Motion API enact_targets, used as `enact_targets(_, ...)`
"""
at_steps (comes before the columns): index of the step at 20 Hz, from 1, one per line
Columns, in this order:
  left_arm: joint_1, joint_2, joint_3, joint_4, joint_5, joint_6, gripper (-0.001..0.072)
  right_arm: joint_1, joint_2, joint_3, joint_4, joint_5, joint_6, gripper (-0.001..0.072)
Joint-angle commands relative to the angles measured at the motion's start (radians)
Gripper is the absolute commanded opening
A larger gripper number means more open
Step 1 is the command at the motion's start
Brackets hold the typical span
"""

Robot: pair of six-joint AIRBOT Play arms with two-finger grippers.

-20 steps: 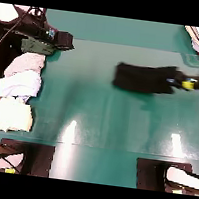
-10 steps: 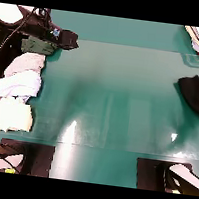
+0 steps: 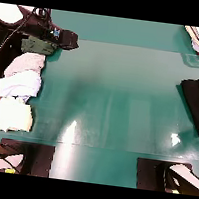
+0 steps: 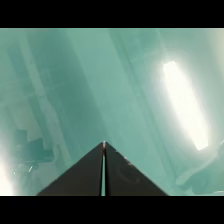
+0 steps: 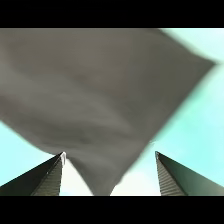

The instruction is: Fold the shirts.

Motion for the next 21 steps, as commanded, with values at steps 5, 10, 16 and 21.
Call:
enact_targets(5, 0.000, 0.000, 0.000, 0.000, 0.002, 0.000, 0.0026, 0.199, 0.008, 0.160, 0.233, 0.111, 0.045, 0.0624)
enact_targets(10, 0.000, 0.000, 0.000, 0.000, 0.016, 0.000, 0.0025, 0.633, 0.008, 0.158, 0.304, 0.134, 0.045, 0.0423)
enact_targets(16, 0.000, 0.000, 0.000, -0.001, 0.077, 0.000, 0.0026, 0.974, 0.008, 0.158, 0.267, 0.074, 0.041, 0.0014)
enact_targets(21, 0.000, 0.000, 0.000, -0.001, 0.123, 0.000, 0.0026, 1.059, 0.008, 0.158, 0.264, 0.074, 0.041, 0.0015)
